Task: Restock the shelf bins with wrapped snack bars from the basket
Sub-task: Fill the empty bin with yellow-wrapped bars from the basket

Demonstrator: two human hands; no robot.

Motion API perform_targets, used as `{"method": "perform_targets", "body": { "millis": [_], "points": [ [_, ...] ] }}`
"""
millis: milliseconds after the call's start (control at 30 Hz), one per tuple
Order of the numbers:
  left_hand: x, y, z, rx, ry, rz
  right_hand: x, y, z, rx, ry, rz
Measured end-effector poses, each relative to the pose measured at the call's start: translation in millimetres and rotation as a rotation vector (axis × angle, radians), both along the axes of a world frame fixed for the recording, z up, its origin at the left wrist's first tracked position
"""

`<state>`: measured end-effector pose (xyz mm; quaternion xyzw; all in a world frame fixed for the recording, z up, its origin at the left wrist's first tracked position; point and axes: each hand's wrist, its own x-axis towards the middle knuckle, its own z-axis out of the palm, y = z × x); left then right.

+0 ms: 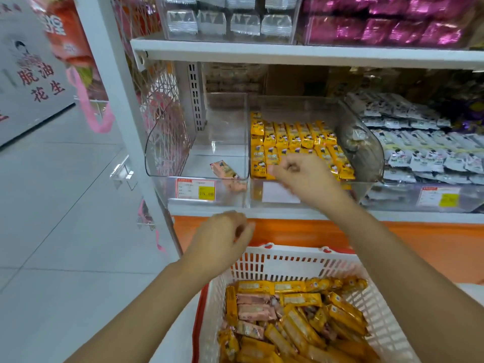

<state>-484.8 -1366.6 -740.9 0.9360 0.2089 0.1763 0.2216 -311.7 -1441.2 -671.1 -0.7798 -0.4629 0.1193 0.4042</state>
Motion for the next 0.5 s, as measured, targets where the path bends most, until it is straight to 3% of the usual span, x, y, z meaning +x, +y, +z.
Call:
{"method": "perform_targets", "body": {
  "millis": [133,267,400,500],
  "points": [
    [-29,-17,-37,0.002,0.554,0.028,-16,-45,-66,-0.251,0.075,0.062],
    [-64,-28,-69,-0.084,1.032,-0.01,-36,-72,-147,-0.684,0.166,0.196],
    [-74,-30,-81,-0.143,1.106,-0.009,-62,-86,-219,-0.99,0.128,0.316],
    [-72,-28,-82,-0.121,1.116,-0.018,-90,-102,-244,-1.008,0.088,0.426]
  ]
}}
